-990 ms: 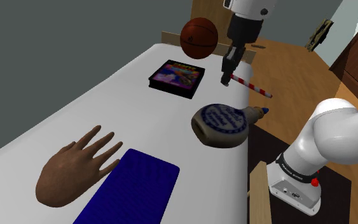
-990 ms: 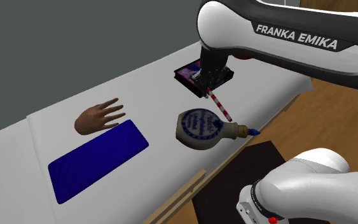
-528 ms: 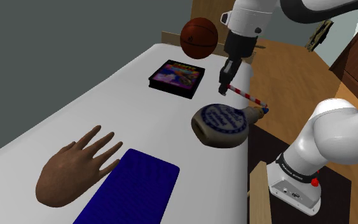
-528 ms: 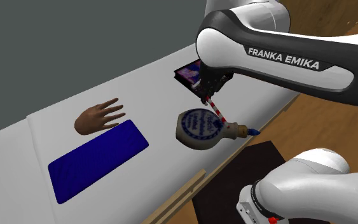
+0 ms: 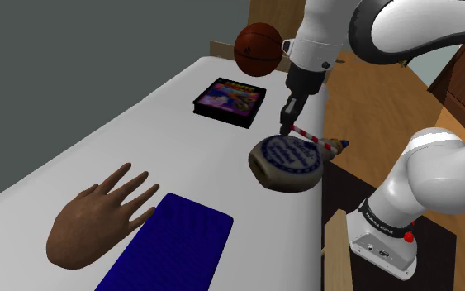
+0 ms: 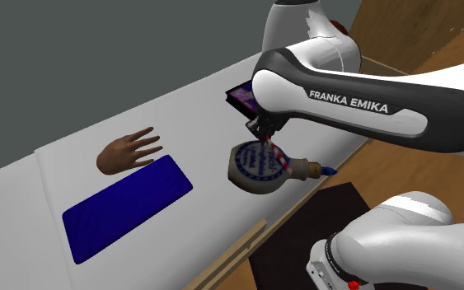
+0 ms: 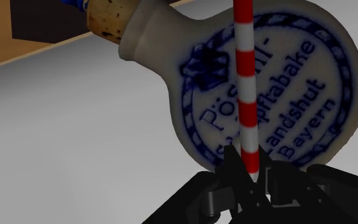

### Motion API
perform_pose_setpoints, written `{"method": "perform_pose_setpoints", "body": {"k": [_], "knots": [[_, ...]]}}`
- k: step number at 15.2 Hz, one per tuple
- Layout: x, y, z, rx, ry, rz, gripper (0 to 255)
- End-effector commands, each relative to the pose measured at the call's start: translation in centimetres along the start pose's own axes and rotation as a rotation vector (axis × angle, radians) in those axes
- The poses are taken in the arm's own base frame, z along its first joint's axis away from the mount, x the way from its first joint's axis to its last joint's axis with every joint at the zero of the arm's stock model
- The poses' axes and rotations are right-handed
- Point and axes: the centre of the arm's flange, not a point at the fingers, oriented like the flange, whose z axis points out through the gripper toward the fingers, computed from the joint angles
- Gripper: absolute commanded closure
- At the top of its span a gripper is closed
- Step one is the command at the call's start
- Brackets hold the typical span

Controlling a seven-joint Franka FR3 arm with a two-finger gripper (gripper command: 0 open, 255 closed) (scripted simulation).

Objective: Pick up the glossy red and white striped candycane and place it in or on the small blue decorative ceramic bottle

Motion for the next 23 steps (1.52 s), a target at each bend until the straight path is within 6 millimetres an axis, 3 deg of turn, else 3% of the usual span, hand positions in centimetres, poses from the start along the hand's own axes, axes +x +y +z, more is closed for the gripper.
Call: {"method": "perform_pose_setpoints", "body": {"k": [1,8,9,14,18,23], "knots": [[0.0,0.0,0.6,0.0,0.001,0.0,255],[0.0,0.0,0.6,0.0,0.001,0.0,255],[0.0,0.0,0.6,0.0,0.001,0.0,0],[0.0,0.0,0.6,0.0,0.001,0.0,0],[0.0,0.0,-4.4,0.0,0.001,0.0,0],[0.0,0.0,-4.4,0.0,0.001,0.0,0]]}}
